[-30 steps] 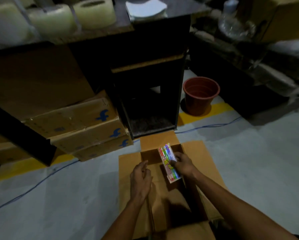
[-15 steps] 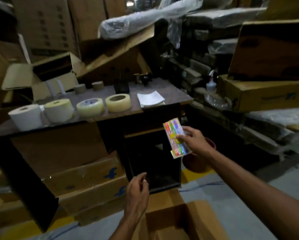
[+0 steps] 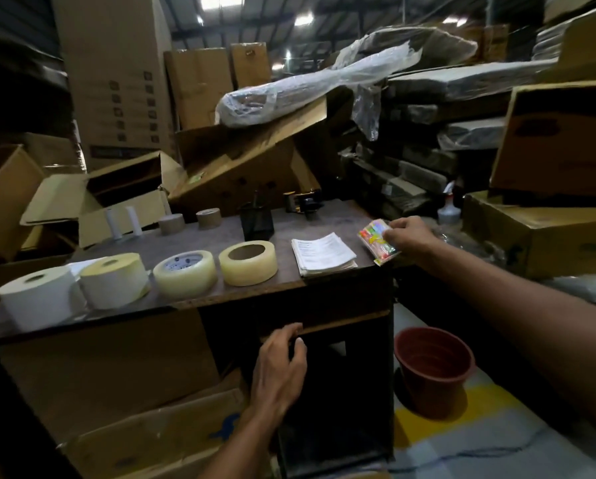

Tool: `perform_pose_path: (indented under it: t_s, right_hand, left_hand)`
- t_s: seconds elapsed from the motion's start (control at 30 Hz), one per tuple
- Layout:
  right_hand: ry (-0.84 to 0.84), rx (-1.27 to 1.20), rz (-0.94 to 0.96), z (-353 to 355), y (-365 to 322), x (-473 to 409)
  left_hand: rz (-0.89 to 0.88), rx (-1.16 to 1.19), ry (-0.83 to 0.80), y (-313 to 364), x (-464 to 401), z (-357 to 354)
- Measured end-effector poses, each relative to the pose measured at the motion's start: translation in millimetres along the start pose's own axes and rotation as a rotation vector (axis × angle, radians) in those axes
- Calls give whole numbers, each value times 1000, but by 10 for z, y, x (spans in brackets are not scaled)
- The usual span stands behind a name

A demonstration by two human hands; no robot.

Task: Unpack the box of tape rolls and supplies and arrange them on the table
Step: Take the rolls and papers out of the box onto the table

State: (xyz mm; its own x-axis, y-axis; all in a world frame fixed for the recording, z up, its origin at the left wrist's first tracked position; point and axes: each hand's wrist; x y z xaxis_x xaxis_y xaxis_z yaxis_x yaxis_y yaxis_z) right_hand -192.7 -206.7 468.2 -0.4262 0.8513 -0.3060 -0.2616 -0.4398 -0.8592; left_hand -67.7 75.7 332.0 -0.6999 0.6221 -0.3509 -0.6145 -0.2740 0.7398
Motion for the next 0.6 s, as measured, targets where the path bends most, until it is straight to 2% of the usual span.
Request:
perform_pose_path:
  t_s: [0.43, 0.6]
  right_hand:
    - [36, 274, 2, -132, 103, -305]
    - [-21, 333, 109, -113, 123, -252]
  left_hand:
    - [-49, -12, -12, 212, -565, -7]
    - [-33, -4, 2, 247, -624, -38]
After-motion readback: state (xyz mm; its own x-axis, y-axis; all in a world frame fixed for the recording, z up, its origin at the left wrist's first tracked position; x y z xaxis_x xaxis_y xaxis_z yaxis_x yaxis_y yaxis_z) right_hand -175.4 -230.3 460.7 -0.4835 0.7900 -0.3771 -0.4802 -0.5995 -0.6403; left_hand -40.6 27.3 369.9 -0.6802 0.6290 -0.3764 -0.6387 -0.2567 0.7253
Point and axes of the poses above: each hand's wrist, its own x-axis away from the middle knuckle, its own z-axis out of the back of the hand, y = z × x, and after that the axes turned 8 degrees about z, right-handed
